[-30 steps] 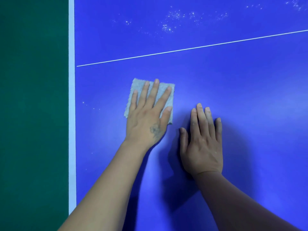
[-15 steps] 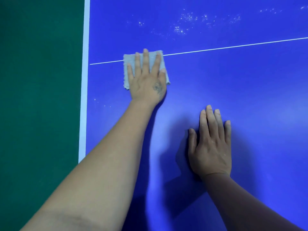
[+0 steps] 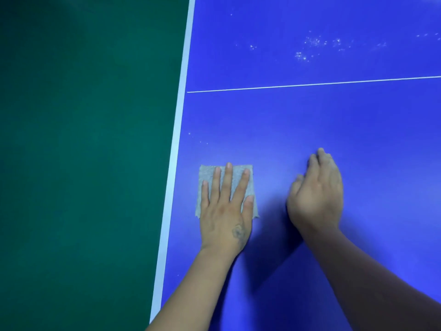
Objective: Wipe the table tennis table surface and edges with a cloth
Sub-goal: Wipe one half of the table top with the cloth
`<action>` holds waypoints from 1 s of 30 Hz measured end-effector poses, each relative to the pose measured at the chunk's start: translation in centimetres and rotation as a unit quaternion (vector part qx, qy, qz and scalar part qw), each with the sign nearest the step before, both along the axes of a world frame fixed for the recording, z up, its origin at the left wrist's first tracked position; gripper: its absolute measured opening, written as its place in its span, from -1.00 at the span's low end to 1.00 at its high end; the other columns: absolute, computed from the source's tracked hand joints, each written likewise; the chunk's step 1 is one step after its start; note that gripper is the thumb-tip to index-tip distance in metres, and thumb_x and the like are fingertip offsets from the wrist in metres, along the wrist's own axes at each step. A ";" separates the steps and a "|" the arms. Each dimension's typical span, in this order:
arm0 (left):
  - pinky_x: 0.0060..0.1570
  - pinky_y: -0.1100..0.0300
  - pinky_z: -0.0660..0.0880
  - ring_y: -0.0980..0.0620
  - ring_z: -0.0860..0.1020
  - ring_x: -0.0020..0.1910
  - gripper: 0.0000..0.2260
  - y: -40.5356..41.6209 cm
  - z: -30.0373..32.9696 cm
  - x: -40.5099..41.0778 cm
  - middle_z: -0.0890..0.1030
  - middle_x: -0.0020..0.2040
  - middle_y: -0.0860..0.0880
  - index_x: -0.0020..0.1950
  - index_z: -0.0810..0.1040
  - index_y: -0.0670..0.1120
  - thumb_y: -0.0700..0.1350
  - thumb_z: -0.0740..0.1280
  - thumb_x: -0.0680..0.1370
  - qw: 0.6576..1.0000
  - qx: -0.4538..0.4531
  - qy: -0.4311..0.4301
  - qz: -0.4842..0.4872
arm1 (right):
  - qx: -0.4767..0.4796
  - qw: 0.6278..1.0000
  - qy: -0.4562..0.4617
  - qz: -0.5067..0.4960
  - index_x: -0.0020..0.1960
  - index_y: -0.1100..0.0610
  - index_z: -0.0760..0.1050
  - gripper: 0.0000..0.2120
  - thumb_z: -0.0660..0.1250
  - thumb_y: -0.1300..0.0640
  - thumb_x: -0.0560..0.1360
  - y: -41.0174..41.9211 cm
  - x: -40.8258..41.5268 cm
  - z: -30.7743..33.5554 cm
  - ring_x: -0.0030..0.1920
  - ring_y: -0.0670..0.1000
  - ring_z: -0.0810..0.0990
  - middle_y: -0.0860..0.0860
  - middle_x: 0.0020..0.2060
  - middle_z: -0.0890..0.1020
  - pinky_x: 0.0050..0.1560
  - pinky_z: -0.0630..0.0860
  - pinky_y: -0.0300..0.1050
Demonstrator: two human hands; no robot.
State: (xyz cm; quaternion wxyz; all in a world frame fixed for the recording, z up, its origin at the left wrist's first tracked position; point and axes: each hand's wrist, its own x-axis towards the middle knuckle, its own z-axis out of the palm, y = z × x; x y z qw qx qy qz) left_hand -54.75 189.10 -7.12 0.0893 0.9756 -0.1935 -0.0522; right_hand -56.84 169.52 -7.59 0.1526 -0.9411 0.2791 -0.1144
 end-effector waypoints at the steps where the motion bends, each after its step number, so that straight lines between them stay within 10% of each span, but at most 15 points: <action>1: 0.70 -0.19 -0.07 -0.04 -0.16 0.75 -0.48 0.5 0.0 0.2 -0.06 0.78 0.00 0.77 -0.01 0.16 0.15 -0.05 0.78 1.000 0.005 -0.001 0.015 | -0.003 1.000 0.007 0.021 0.57 0.35 0.31 -0.41 0.15 0.02 0.66 0.9 0.6 0.1 0.63 0.27 0.23 0.23 0.62 0.30 0.64 0.14 0.23; 10: 0.68 -0.21 -0.17 -0.12 -0.10 0.75 -0.46 -2.4 -1.5 11.4 -0.02 0.78 -0.03 0.77 0.02 0.15 0.16 -0.09 0.76 0.988 -0.020 -0.030 0.150 | -0.055 0.997 0.030 0.048 0.65 0.27 0.22 -0.35 0.07 -0.13 0.71 2.5 1.4 -1.1 0.70 0.18 0.08 0.15 0.68 0.20 0.68 0.00 0.21; 19: 0.69 -0.18 -0.05 -0.08 -0.05 0.75 -0.48 -4.6 -1.3 7.3 0.05 0.77 -0.03 0.76 0.11 0.12 0.14 0.00 0.77 0.998 -0.030 -0.051 -0.029 | -0.056 0.997 0.028 0.042 0.63 0.29 0.26 -0.39 0.06 -0.08 0.72 2.6 1.7 -1.1 0.68 0.21 0.13 0.17 0.66 0.24 0.65 0.07 0.26; 30: 0.69 -0.20 -0.12 -0.13 -0.04 0.75 -0.45 1.1 -1.1 12.7 0.04 0.77 -0.06 0.76 0.05 0.16 0.19 -0.11 0.75 0.986 -0.010 -0.035 0.163 | -0.069 0.996 0.039 0.048 0.63 0.30 0.26 -0.39 0.06 -0.07 0.72 2.4 1.6 -1.2 0.68 0.23 0.13 0.18 0.66 0.23 0.65 0.08 0.27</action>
